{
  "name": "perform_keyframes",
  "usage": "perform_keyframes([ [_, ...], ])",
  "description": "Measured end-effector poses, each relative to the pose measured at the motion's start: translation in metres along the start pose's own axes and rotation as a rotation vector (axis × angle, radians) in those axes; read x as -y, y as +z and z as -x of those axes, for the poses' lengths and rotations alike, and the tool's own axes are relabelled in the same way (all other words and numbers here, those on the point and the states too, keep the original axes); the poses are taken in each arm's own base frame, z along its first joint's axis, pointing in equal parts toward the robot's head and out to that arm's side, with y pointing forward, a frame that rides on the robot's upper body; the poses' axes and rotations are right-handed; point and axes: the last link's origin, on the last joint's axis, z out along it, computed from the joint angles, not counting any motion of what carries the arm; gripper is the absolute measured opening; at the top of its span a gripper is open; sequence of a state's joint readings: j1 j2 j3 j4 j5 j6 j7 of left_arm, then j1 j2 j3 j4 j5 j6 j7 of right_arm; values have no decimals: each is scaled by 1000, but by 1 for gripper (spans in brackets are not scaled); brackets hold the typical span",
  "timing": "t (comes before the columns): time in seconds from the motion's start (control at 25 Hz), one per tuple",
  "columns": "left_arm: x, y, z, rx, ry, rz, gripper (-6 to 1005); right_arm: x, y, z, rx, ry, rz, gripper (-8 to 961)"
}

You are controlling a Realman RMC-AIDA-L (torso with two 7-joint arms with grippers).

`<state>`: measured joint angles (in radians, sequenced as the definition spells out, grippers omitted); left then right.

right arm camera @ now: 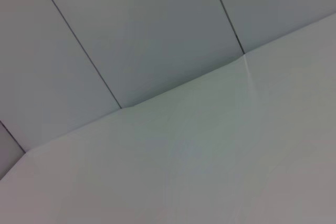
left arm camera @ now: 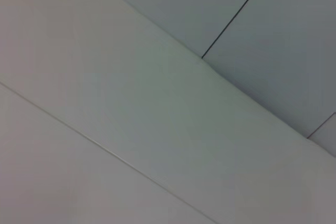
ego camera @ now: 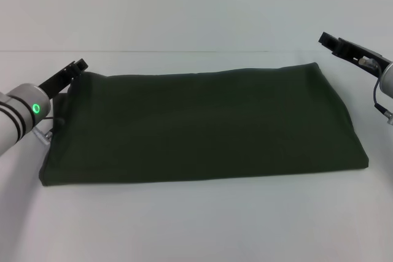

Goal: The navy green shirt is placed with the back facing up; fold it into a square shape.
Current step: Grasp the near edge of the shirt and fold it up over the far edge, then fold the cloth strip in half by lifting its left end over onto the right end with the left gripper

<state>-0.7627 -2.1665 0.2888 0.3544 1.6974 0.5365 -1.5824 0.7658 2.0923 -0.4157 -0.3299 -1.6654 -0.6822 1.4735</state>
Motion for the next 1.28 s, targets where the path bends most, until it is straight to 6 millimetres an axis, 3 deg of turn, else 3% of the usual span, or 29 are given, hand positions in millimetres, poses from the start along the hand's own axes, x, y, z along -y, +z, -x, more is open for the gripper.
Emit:
perform_keyframes([
  [0.12,4,-4,0,-21,-11,15,233,2,-3,-1,1,7,8,483],
  [0.44,23,-26,-7,-44,-44,117,565,15,-24,-2,2,106,79,812],
  [0.76,65,-75,-11,265,-151,206,885,47,-70,-4,-160,243,164,833],
  [0.8,77,-88,-16,312,-164,184,885,53,-81,-6,-191,260,172,836],
  [0.96,89,-102,-20,385,-166,125,885,58,-90,-9,-217,264,174,841],
  [1.28,88,-105,-17,500,-131,97,885,60,-89,-14,-271,220,151,841],
])
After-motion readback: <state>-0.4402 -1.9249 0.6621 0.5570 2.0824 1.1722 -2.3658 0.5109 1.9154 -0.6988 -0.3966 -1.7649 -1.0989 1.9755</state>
